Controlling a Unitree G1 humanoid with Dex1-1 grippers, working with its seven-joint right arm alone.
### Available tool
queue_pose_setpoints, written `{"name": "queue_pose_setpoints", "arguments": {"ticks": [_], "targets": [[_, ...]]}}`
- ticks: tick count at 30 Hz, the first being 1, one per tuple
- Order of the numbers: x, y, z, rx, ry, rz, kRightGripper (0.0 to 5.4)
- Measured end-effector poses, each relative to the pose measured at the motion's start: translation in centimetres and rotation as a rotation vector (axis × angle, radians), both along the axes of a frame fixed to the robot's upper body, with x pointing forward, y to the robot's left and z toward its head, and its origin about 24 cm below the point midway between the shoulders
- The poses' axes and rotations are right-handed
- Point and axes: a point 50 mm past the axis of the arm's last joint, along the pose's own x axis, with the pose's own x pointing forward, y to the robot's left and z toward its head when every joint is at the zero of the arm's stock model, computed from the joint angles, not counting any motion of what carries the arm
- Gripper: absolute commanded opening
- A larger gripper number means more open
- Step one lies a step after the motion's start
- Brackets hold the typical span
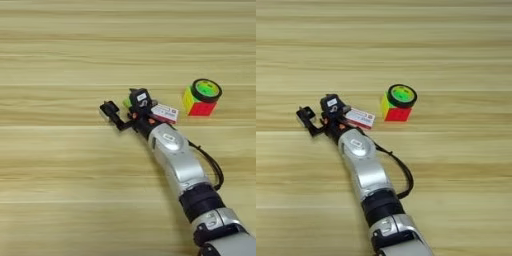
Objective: Move the objects on the table
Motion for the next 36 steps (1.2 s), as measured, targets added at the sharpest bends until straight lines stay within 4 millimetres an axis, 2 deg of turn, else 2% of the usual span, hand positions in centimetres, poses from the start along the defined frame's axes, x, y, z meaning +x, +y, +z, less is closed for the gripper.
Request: {"name": "queue_pose_setpoints", "arguments": {"ticks": [3,8,20,36], "targets": [[-0.5,-1.2,0.2,-0.008,-0.010,-0.037,5.36],[-1.0,-2.4,-0.2,-0.010,0.015,-0.070,5.36],[-1.4,-2.7,-2.5,-0.031,0.111,-0.045,5.36],[-0.6,-2.7,-2.8,-0.044,0.122,-0.029,5.36]]}}
